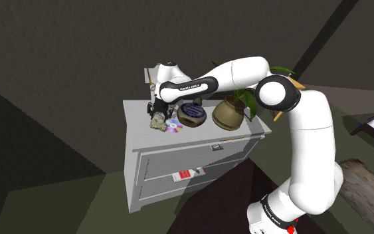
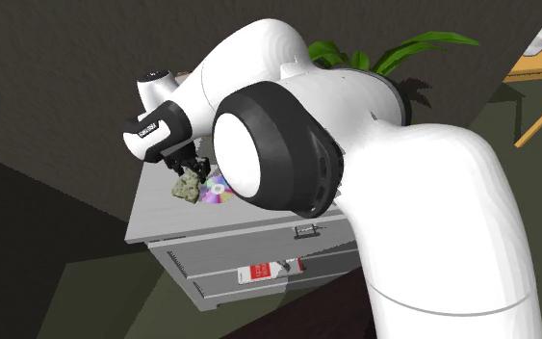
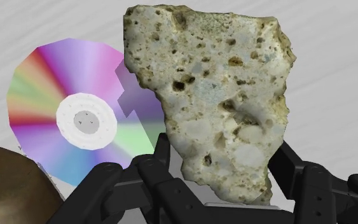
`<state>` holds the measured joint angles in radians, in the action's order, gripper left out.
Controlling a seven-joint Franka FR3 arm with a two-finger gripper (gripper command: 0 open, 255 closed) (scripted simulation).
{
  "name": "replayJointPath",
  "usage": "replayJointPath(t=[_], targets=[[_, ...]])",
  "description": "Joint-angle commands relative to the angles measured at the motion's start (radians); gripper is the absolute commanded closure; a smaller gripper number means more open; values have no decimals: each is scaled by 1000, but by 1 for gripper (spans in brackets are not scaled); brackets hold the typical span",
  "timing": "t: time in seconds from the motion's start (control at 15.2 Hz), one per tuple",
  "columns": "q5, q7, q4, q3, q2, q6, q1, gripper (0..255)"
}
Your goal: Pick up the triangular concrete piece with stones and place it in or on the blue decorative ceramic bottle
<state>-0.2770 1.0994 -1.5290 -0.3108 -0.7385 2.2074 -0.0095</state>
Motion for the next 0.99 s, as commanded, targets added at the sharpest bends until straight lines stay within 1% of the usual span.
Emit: replayJointPath(t=[0.0, 0.92], targets=[[0, 0, -1, 0, 0, 1, 0, 255], [34, -21, 28, -26, 101, -127, -14, 255]])
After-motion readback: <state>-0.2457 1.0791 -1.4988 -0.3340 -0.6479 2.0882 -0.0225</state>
